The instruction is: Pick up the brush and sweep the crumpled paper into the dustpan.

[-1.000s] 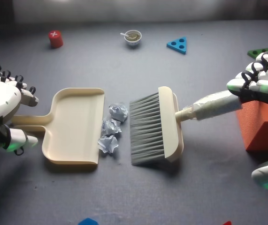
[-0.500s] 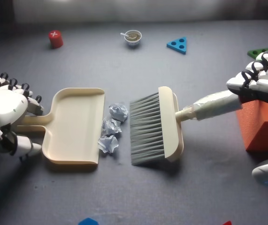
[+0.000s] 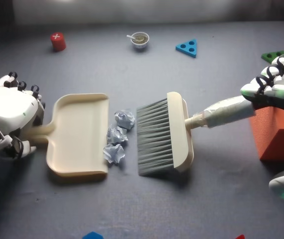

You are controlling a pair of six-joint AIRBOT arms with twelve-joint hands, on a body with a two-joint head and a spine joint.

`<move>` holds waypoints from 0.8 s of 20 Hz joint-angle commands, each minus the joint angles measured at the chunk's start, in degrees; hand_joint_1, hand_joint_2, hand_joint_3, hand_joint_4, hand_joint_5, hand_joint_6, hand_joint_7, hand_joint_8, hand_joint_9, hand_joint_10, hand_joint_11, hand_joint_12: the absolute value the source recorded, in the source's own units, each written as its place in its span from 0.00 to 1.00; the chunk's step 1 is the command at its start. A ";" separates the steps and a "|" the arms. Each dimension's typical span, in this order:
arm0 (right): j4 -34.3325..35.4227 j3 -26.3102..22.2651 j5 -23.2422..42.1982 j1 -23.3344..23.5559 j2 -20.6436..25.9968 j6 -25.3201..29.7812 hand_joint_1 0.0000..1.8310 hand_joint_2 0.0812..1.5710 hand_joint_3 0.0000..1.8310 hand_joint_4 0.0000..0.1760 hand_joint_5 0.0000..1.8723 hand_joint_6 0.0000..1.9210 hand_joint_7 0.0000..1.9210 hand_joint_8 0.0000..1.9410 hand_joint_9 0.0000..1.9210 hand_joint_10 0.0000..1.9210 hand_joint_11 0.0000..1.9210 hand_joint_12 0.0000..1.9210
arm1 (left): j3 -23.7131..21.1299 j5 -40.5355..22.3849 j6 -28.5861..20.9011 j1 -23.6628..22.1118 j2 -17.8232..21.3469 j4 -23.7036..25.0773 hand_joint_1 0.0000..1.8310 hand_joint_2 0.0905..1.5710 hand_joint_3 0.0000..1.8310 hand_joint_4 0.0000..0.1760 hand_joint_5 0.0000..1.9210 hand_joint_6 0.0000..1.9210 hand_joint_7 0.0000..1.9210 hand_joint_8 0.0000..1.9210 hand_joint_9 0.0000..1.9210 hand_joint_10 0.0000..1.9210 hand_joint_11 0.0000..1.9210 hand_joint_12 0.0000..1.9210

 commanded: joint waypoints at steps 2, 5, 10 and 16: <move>-0.65 0.16 -5.68 0.36 0.60 -0.24 0.04 0.63 0.00 0.00 0.07 0.00 0.09 0.00 0.09 0.00 0.08 0.00 | 0.28 -3.41 0.52 -0.31 -0.14 0.53 0.61 0.70 0.00 0.00 0.50 0.53 0.21 0.00 0.19 0.00 0.00 0.44; -0.66 0.28 -5.78 0.31 0.60 -0.48 0.05 0.62 0.00 0.00 0.08 0.00 0.10 0.00 0.10 0.00 0.10 0.01 | 0.26 -3.45 0.80 -0.63 0.01 0.35 0.60 0.71 0.00 0.00 0.49 0.55 0.21 0.00 0.20 0.00 0.00 0.43; -0.59 -0.47 -11.94 -2.74 0.42 -5.70 0.19 0.61 0.00 0.00 0.08 0.00 0.10 0.00 0.11 0.00 0.11 0.01 | -0.05 -2.27 3.63 -3.12 0.63 -1.49 0.59 0.72 0.00 0.00 0.48 0.57 0.22 0.00 0.20 0.00 0.00 0.42; 22.17 -2.60 -27.28 -6.33 -5.30 -31.86 0.44 0.52 0.00 0.00 0.07 0.00 0.11 0.00 0.11 0.00 0.11 0.01 | 0.54 -0.82 4.62 -5.08 1.42 -2.61 0.57 0.73 0.00 0.00 0.46 0.59 0.20 0.00 0.19 0.00 0.00 0.40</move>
